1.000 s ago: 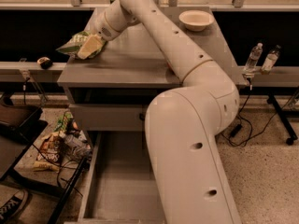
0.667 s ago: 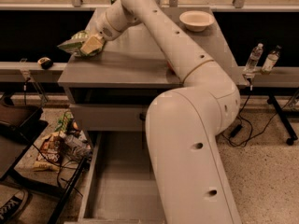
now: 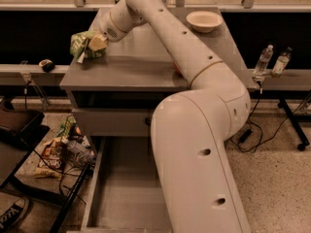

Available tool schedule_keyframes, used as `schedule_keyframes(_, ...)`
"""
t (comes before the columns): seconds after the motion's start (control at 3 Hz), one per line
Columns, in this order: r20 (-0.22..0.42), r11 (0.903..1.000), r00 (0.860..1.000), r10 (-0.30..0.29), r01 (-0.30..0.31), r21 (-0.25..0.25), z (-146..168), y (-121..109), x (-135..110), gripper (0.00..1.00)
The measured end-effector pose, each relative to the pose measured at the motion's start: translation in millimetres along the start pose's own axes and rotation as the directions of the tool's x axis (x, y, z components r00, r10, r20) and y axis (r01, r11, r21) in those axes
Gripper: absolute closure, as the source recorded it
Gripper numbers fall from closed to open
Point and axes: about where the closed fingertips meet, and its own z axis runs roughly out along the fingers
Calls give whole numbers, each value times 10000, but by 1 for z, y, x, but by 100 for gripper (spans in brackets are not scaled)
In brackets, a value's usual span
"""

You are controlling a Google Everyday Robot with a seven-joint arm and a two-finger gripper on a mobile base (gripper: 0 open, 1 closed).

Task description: Place green jalapeno chip bag into middle drawer

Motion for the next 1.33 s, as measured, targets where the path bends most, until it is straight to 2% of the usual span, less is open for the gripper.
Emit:
schedule_keyframes(0.33, -1093, 9994, 9935, -323, 306, -175, -20, 10, -3, 100)
schedule_keyframes(0.67, -2615, 9975, 9630, -649, 556, -427, -70, 33, -8, 100)
schedule_keyframes(1.0, -3465, 9968, 9363, -578, 347, -725, -137, 71, -19, 100)
schedule_keyframes(1.33, -3610, 9994, 9321, 301, -335, -33, -215, 105, -22, 100)
